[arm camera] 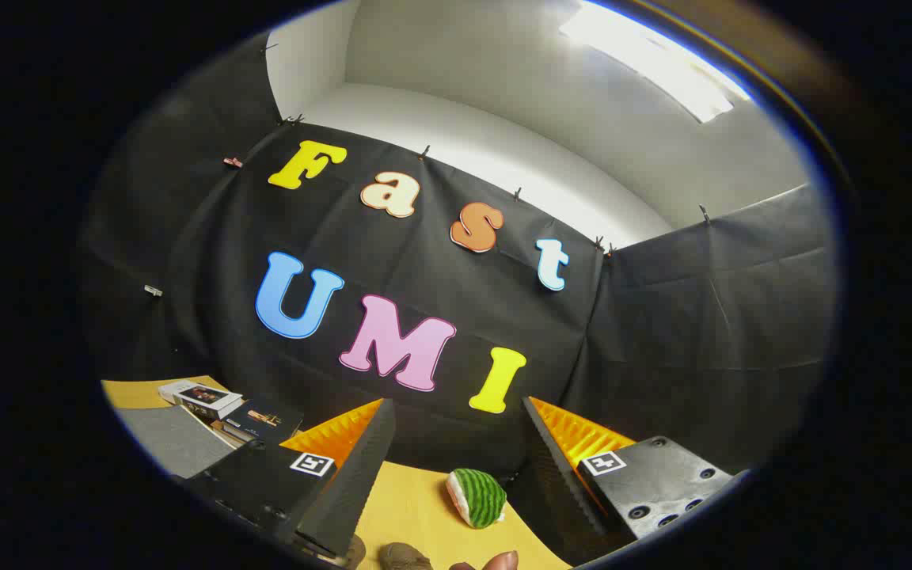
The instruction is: Open the storage box then place both shoes into the box .Put the left shoe in first, then the right shoe, with the right side of both shoes facing outward in a uniform manner.
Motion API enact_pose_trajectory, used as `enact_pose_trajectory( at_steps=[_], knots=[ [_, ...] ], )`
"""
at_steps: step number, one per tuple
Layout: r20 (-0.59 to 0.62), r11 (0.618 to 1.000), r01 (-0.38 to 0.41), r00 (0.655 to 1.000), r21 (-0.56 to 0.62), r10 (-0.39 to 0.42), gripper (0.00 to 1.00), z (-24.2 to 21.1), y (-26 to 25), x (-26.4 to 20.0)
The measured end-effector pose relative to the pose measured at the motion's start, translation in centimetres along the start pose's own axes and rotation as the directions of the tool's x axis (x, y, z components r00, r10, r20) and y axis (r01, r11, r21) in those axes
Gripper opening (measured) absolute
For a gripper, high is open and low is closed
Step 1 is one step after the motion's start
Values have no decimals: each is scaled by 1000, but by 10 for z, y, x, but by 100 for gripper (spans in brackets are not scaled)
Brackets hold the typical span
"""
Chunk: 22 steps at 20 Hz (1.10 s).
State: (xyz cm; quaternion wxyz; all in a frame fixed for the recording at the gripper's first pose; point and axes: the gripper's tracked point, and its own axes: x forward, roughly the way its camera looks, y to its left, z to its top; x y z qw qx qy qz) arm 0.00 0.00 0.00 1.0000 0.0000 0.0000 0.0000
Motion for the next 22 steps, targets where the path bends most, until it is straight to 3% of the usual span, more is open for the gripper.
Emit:
enact_pose_trajectory(
  at_steps=[5,9,18,22],
  knots=[
    [37,998,-64,997,16,64,97,6,16,10],
    [-12,994,-105,994,11,105,97,-12,33,19],
    [-60,997,-57,996,51,60,97,-19,28,33],
    [-56,996,-71,996,53,74,97,-15,30,30]
  ],
)
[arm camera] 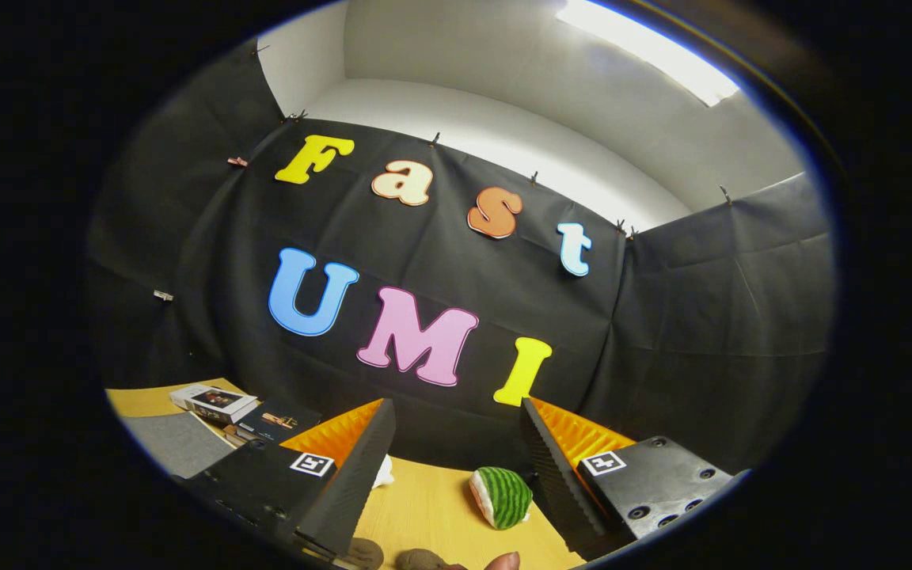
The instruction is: Open the storage box then place both shoes into the box .Put the left shoe in first, then the right shoe, with the right side of both shoes facing outward in a uniform manner.
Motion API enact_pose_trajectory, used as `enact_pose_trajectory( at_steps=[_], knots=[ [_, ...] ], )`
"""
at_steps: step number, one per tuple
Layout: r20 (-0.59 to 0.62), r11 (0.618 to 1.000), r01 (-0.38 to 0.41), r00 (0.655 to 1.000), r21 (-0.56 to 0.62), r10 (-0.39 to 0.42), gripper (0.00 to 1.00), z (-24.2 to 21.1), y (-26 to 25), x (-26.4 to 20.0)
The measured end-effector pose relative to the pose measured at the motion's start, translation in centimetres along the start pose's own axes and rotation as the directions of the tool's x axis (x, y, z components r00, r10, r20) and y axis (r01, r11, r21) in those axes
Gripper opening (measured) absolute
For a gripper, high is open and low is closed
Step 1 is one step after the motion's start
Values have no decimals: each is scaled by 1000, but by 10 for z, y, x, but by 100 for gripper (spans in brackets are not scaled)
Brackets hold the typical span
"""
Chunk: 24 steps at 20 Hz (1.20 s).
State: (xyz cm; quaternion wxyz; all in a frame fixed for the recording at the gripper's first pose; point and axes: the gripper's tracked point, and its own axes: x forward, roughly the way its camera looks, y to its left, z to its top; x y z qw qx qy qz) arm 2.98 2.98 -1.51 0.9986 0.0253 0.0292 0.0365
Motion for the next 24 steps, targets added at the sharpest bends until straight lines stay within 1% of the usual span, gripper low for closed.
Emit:
enact_pose_trajectory(
  at_steps=[2,4,6,9,11,13,14,15,17,18,20,21,22,24],
  knots=[
    [-6,1000,-22,1000,11,22,97,-1,1,0],
    [-33,994,-96,995,59,98,97,-6,17,0],
    [-82,982,-141,985,125,152,97,-21,33,-2],
    [-162,955,-220,954,201,254,97,-51,53,-5],
    [-202,918,-283,917,276,344,97,-71,72,-9],
    [-224,843,-375,848,385,480,97,-89,107,-17],
    [-246,793,-420,793,441,557,97,-101,126,-26],
    [-269,757,-447,745,477,610,98,-112,141,-31],
    [-300,686,-484,651,543,697,98,-131,166,-41],
    [-299,643,-497,604,583,738,99,-137,179,-48],
    [-272,543,-502,515,673,813,99,-144,203,-60],
    [-255,495,-489,477,718,841,98,-147,215,-64],
    [-234,446,-466,444,764,865,98,-150,224,-68],
    [-189,344,-387,386,856,903,99,-155,239,-74]
  ],
)
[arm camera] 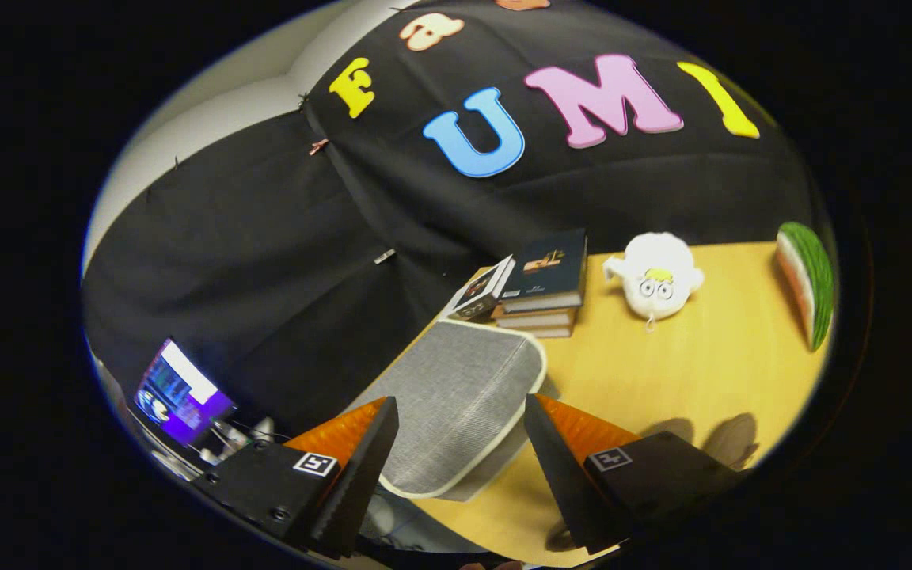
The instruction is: Open the storage box then place both shoes into the box .Put the left shoe in first, then the right shoe, with the right side of both shoes facing outward in a uniform manner.
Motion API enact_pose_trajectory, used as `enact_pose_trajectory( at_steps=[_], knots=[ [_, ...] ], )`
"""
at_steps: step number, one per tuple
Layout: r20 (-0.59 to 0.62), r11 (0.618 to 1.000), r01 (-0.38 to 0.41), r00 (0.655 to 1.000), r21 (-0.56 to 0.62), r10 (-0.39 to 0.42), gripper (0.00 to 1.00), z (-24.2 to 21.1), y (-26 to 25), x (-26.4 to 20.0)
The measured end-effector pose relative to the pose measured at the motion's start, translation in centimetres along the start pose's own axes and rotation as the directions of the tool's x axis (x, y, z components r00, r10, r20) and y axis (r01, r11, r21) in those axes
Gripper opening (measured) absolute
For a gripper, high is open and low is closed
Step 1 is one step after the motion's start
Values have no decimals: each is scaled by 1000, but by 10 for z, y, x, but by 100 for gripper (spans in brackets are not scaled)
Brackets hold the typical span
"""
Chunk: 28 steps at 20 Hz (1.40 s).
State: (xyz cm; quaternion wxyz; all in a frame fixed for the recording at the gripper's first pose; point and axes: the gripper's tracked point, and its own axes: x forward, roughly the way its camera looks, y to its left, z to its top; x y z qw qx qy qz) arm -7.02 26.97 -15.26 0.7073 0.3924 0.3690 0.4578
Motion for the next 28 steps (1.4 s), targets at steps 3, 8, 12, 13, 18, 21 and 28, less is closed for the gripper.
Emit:
enact_pose_trajectory(
  at_steps=[3,8,12,13,18,21,28],
  knots=[
    [-58,980,-37,997,195,50,98,-21,-16,17],
    [-114,894,-44,988,445,105,98,-56,-44,49],
    [-137,803,-71,973,591,186,98,-79,-46,63],
    [-138,783,-80,969,617,207,97,-81,-43,68],
    [-110,690,-143,944,709,309,82,-86,-28,78],
    [-91,649,-164,936,743,341,44,-88,-25,78],
    [-129,739,-141,947,658,295,5,-67,-13,58]
  ],
)
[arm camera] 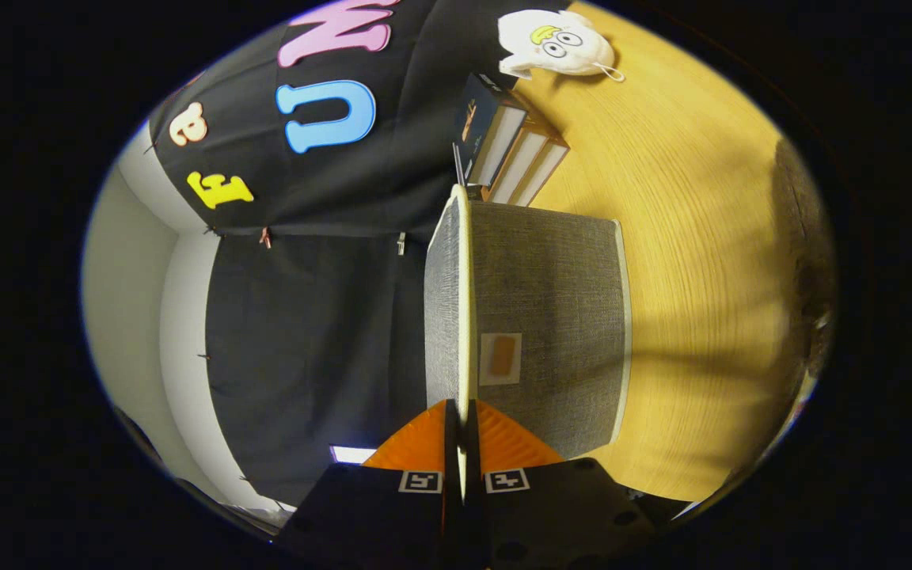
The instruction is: Open the storage box then place both shoes into the box .Put the left shoe in first, then the right shoe, with the right side of both shoes facing outward in a uniform manner.
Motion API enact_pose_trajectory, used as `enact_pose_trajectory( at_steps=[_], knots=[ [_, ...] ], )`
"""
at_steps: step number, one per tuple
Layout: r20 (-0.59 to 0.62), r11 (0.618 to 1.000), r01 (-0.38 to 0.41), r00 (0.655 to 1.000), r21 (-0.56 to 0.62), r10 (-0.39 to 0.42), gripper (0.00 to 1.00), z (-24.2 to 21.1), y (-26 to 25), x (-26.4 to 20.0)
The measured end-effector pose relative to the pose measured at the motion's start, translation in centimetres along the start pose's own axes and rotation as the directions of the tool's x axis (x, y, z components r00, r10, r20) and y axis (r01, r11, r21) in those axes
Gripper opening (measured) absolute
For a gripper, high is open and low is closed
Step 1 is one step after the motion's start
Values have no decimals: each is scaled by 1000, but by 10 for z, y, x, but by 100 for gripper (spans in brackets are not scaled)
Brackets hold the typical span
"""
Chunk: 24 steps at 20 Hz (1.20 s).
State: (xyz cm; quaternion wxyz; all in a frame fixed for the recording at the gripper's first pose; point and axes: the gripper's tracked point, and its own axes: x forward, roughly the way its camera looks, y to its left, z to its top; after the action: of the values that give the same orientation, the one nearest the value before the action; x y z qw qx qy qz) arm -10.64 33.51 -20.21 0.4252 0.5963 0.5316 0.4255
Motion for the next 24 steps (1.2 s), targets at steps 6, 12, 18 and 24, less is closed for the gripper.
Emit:
enact_pose_trajectory(
  at_steps=[6,12,18,24],
  knots=[
    [35,995,10,999,-102,-7,5,10,54,-14],
    [39,972,35,999,-231,-26,5,1,117,16],
    [27,943,69,998,-326,-63,5,-14,171,78],
    [11,937,120,992,-327,-123,5,-29,196,148]
  ],
)
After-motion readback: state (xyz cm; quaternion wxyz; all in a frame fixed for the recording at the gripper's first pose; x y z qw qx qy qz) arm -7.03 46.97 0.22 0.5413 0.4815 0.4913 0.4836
